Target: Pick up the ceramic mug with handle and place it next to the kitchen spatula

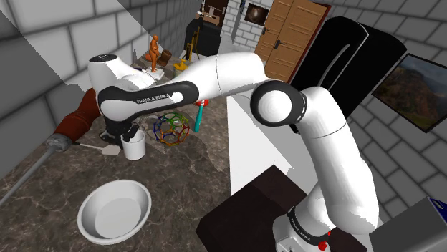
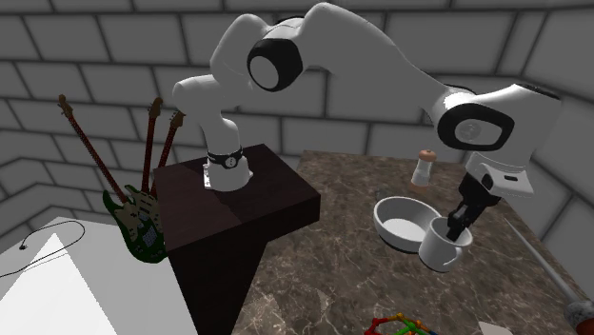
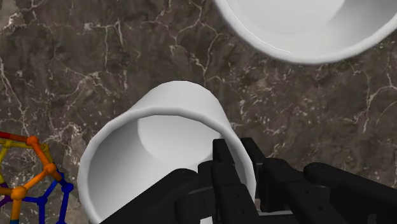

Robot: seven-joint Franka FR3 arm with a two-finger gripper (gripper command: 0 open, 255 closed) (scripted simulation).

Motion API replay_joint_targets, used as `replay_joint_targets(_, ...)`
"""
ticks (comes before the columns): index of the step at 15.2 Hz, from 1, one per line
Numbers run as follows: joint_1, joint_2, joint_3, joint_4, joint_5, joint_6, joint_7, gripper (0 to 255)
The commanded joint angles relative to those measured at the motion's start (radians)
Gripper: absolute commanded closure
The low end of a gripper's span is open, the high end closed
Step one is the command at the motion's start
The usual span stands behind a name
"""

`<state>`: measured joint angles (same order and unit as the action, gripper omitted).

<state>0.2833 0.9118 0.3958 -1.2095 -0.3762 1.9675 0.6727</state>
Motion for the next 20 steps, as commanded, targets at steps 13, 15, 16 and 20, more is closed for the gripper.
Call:
replay_joint_targets(13,0.013,0.111,-0.027,0.008,-0.028,0.104,0.012,255)
replay_joint_targets(15,0.017,0.13,-0.031,0.015,-0.031,0.116,0.013,255)
replay_joint_targets(16,0.018,0.14,-0.033,0.019,-0.033,0.122,0.013,255)
replay_joint_targets(20,0.025,0.181,-0.042,0.039,-0.04,0.144,0.015,255)
